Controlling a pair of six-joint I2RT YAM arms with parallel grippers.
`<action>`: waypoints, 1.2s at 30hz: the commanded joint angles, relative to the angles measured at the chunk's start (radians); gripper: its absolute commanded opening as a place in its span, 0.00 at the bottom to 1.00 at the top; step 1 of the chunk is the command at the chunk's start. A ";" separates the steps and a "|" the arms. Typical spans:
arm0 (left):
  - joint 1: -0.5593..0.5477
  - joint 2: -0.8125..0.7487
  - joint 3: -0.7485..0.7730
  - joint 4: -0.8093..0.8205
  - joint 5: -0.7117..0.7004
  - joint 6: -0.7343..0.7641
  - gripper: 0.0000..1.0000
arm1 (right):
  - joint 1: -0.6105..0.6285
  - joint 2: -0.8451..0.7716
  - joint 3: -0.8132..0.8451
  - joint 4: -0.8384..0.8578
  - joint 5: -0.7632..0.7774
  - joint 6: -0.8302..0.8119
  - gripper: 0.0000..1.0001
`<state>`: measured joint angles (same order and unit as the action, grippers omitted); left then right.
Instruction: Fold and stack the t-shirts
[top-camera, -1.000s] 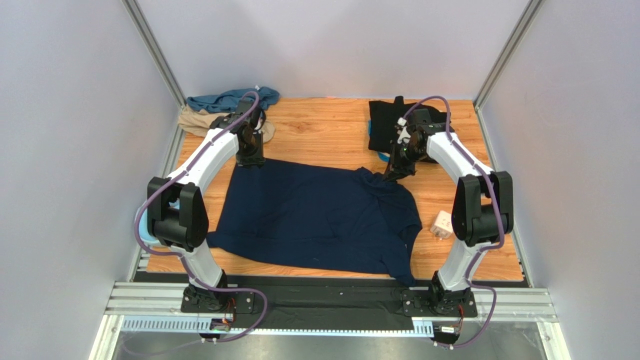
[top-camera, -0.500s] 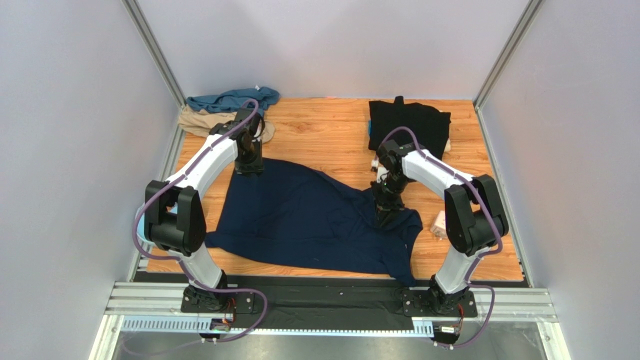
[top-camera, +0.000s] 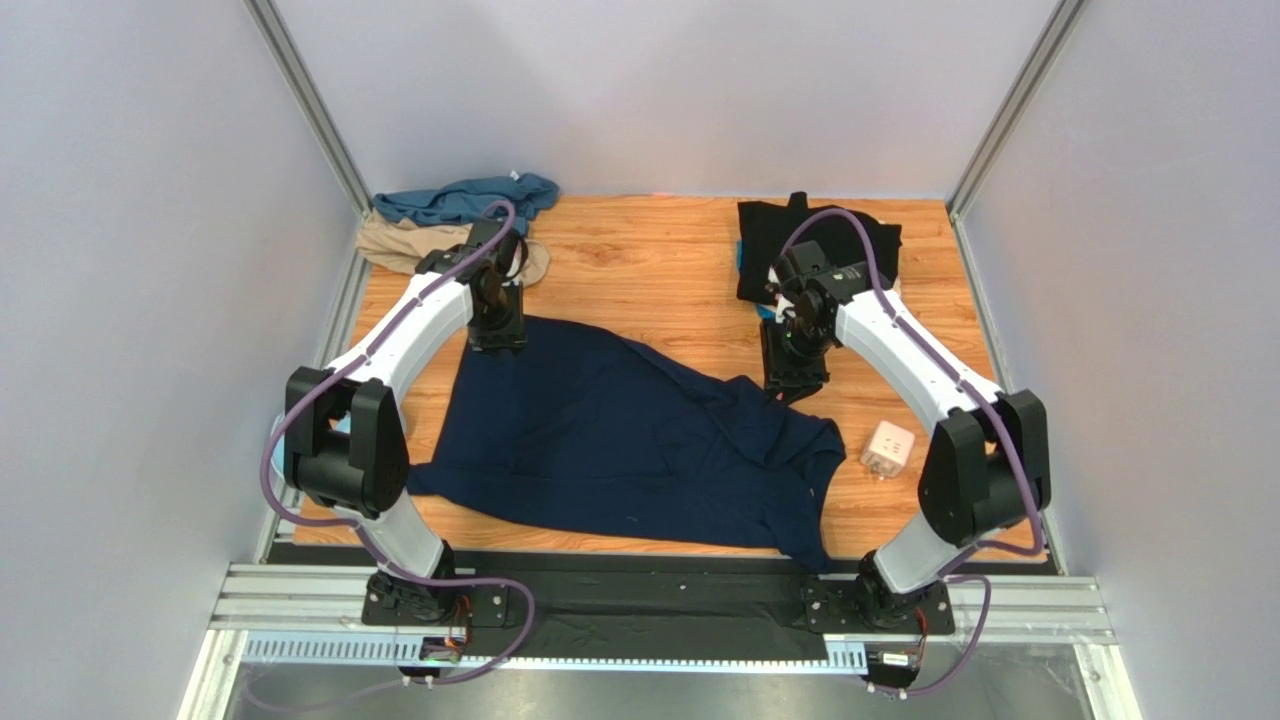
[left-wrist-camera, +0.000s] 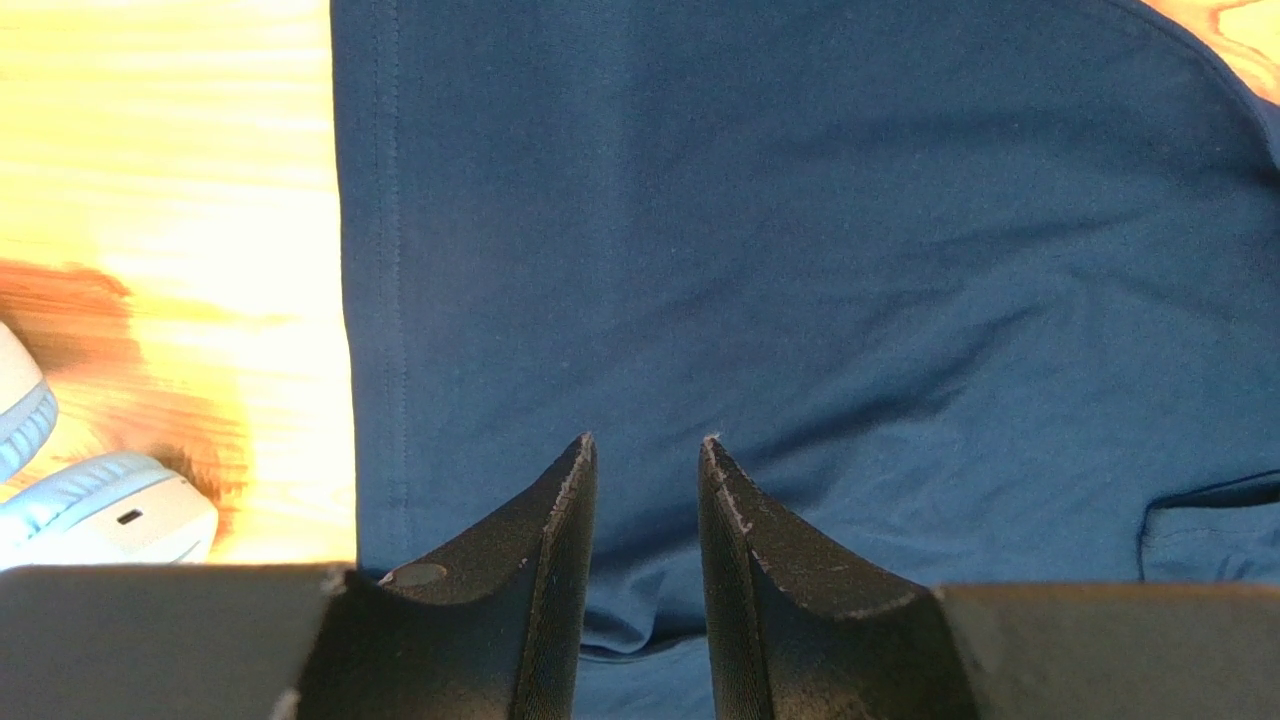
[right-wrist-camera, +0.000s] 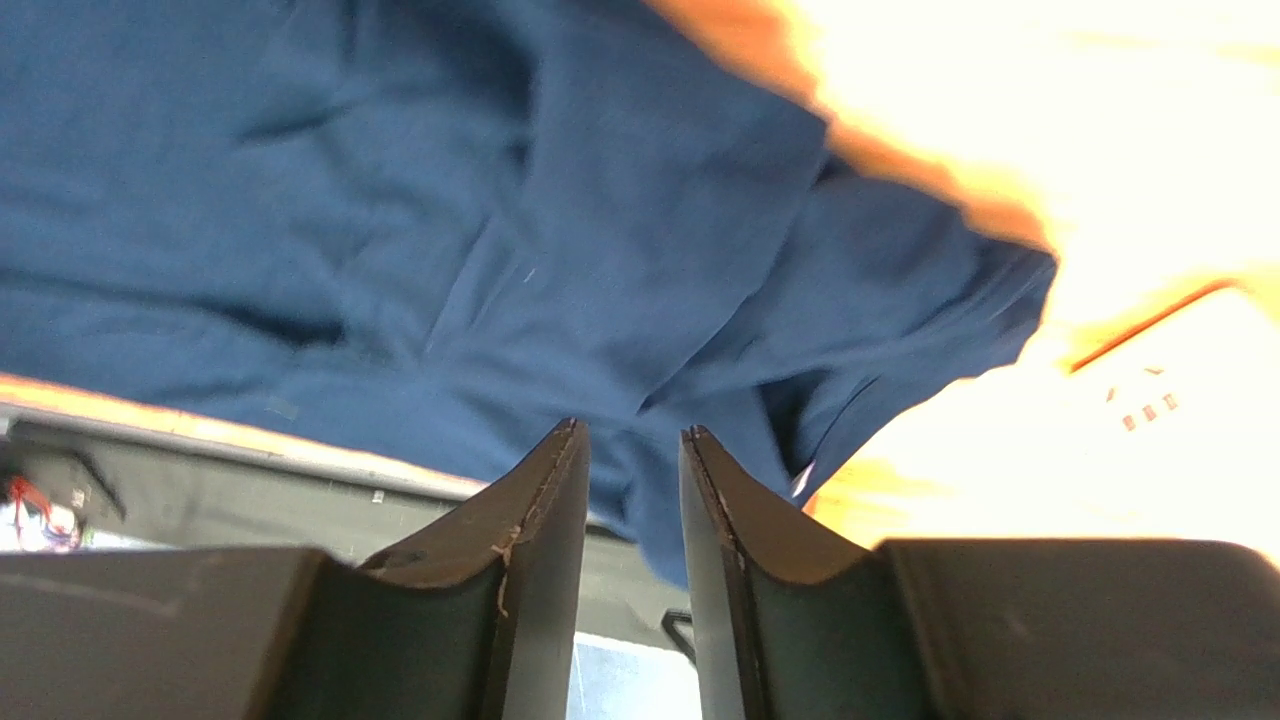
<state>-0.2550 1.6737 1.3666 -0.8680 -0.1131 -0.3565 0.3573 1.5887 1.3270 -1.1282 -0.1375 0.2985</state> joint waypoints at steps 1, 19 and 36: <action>-0.001 -0.052 0.019 0.011 0.001 0.028 0.38 | -0.026 0.108 0.034 0.034 0.061 0.010 0.35; -0.001 -0.091 -0.017 -0.012 -0.014 0.053 0.38 | -0.093 0.238 0.037 0.117 0.046 0.016 0.43; -0.001 -0.075 -0.023 -0.009 -0.025 0.062 0.38 | -0.093 0.278 0.047 0.140 -0.020 0.022 0.20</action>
<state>-0.2550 1.6154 1.3415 -0.8791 -0.1253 -0.3115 0.2649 1.8671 1.3437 -1.0210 -0.1402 0.3111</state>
